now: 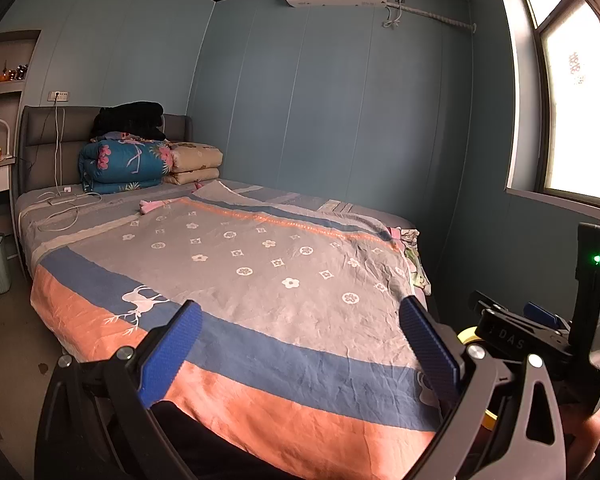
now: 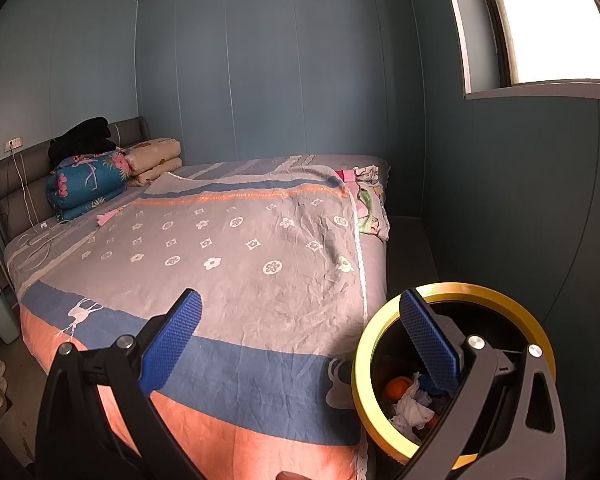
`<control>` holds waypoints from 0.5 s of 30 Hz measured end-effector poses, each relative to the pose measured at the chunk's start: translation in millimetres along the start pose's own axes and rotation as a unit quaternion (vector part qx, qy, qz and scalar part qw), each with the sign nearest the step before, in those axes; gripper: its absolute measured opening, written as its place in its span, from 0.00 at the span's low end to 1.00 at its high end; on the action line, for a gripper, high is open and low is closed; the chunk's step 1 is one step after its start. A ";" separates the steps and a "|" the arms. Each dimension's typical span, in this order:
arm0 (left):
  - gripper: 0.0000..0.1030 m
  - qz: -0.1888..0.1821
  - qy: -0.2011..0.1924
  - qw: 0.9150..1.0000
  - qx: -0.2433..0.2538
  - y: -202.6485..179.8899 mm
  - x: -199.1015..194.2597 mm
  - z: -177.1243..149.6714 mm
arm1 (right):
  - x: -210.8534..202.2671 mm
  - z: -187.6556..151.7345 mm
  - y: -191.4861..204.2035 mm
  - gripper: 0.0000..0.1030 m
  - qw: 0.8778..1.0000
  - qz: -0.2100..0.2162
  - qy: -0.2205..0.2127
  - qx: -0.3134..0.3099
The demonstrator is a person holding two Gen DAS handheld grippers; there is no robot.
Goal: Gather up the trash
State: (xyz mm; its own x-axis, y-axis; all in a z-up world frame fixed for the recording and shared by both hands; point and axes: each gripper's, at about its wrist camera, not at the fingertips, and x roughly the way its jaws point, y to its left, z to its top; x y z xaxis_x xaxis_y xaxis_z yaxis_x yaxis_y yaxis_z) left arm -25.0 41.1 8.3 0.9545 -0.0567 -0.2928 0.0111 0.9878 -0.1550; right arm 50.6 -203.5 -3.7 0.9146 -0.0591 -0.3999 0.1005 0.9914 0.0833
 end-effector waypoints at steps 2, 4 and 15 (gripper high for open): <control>0.92 0.000 0.000 1.000 0.000 -0.3 0.0 -0.2 | 0.7 0.7 -0.1 0.92 1.000 -0.001 -0.001 0.000; 0.92 0.000 0.000 1.000 0.000 -0.5 0.1 -0.2 | 0.8 0.5 -0.2 0.92 1.000 -0.001 0.000 0.000; 0.92 -0.002 0.003 1.000 -0.001 -0.3 0.4 -1.4 | 0.8 -0.9 0.5 0.92 1.000 -0.001 0.005 0.000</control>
State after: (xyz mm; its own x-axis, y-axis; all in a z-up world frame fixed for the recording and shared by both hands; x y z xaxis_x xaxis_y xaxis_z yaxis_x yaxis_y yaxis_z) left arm -25.0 40.5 7.0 0.9525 -0.0613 -0.2984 0.0143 0.9874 -0.1574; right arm 51.0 -203.0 -4.8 0.9107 -0.0601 -0.4086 0.1026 0.9913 0.0829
